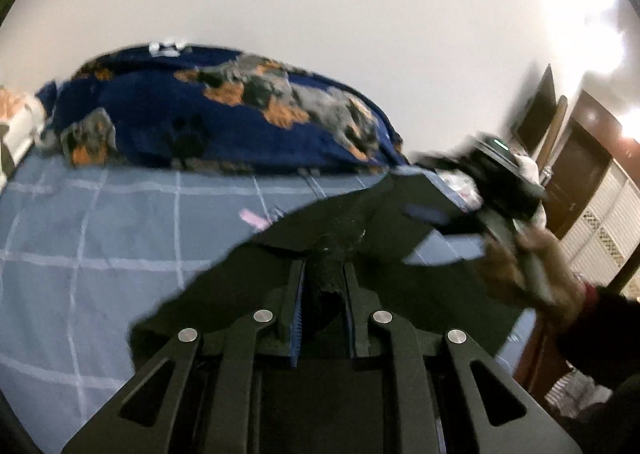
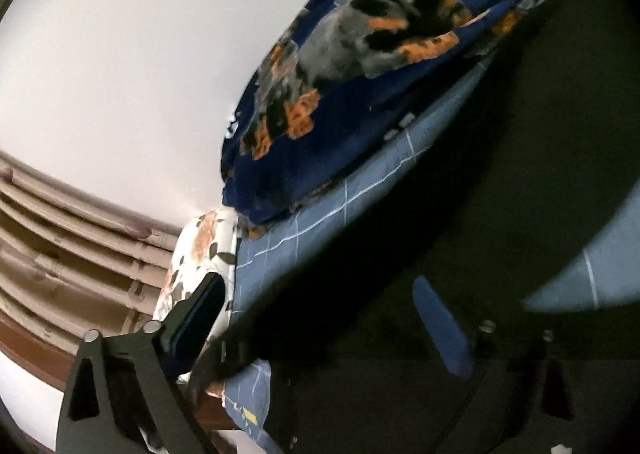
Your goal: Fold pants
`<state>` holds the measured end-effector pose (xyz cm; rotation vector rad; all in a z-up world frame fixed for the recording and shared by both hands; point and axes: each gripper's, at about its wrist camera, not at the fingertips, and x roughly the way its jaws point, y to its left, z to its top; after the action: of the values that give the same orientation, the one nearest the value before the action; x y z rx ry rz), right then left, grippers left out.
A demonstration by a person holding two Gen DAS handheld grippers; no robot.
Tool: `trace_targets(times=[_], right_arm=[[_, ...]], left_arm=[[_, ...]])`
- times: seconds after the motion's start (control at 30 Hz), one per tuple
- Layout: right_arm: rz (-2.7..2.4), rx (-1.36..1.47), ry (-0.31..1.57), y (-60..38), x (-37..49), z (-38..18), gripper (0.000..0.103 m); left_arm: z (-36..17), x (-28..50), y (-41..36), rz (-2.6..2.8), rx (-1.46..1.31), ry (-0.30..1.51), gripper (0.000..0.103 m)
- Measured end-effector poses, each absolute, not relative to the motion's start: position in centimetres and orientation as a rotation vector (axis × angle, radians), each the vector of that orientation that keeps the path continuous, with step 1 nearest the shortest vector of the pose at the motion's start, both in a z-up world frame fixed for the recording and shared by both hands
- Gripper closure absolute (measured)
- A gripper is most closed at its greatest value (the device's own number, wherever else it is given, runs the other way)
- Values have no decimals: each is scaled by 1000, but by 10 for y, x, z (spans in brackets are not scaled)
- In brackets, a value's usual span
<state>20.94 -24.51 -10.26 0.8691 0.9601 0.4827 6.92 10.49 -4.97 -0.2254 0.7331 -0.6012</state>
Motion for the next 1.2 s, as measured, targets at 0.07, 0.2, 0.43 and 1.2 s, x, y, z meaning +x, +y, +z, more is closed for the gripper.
trace_targets(times=[0.07, 0.2, 0.43, 1.2], right_arm=[[452, 894, 1000, -245, 226, -113, 23], [378, 989, 1101, -254, 246, -147, 61], [376, 945, 1035, -263, 212, -142, 96], [408, 862, 1131, -224, 21, -192, 96]], left_arm=[[-54, 57, 100, -599, -225, 750, 86], [-65, 51, 99, -589, -256, 795, 86], [-61, 48, 115, -538, -261, 816, 85], [-112, -25, 159, -414, -89, 930, 68]])
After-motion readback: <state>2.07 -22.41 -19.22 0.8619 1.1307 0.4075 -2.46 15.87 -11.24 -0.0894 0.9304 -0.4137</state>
